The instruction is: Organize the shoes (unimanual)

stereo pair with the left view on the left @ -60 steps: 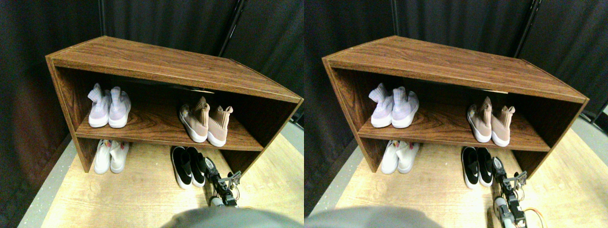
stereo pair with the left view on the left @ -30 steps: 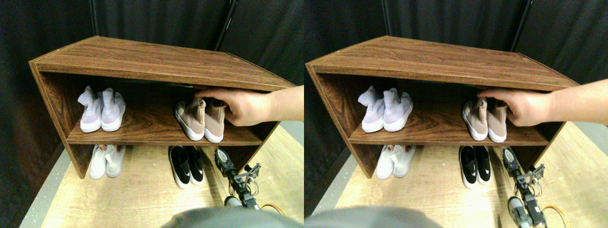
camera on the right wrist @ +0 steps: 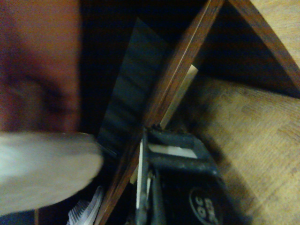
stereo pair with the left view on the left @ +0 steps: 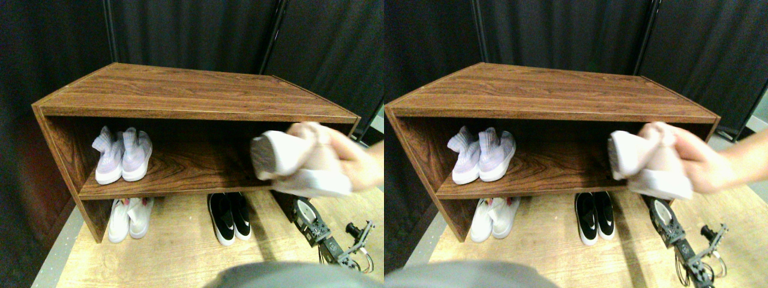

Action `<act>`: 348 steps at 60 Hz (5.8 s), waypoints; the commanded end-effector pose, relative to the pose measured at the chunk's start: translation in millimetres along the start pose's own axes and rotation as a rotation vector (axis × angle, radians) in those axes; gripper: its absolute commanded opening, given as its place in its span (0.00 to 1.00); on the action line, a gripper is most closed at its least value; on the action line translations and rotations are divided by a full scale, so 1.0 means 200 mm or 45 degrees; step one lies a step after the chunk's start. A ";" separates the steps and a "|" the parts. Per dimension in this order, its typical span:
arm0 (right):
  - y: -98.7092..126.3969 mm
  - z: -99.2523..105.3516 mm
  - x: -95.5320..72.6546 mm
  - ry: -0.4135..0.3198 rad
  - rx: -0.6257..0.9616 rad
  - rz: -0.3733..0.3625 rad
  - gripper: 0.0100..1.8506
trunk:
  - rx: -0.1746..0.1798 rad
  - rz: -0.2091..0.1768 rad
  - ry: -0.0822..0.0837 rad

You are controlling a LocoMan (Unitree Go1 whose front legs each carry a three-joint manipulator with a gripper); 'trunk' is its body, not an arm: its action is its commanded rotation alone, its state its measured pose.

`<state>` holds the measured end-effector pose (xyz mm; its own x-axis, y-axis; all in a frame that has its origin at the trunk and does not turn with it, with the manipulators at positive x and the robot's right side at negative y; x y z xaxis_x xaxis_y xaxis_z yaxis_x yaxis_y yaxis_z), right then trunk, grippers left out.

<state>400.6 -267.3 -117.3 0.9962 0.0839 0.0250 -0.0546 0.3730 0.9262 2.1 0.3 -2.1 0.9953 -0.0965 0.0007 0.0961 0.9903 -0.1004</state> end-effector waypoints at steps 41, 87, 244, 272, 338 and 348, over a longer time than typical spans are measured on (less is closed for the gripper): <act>0.31 -0.08 -0.18 0.025 -0.050 0.307 0.03 | -0.013 0.003 -0.093; 0.36 -0.12 -0.17 0.023 -0.064 0.362 0.03 | -0.030 0.042 -0.083; 0.35 -0.13 -0.21 0.014 -0.014 0.307 0.03 | -0.035 0.029 -0.040; 0.37 -0.13 -0.19 0.024 0.130 0.291 0.21 | -0.023 0.016 -0.031; 0.22 -0.13 0.15 -0.040 0.155 0.033 0.82 | -0.045 0.052 -0.038; 0.14 -0.13 0.22 -0.054 0.182 0.003 0.82 | -0.046 0.062 -0.040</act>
<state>433.5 -226.2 -98.4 0.9988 0.0469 0.0112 -0.0217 0.2297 0.9730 -4.1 -2.3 -3.4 0.9971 -0.0593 0.0469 0.0648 0.9901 -0.1249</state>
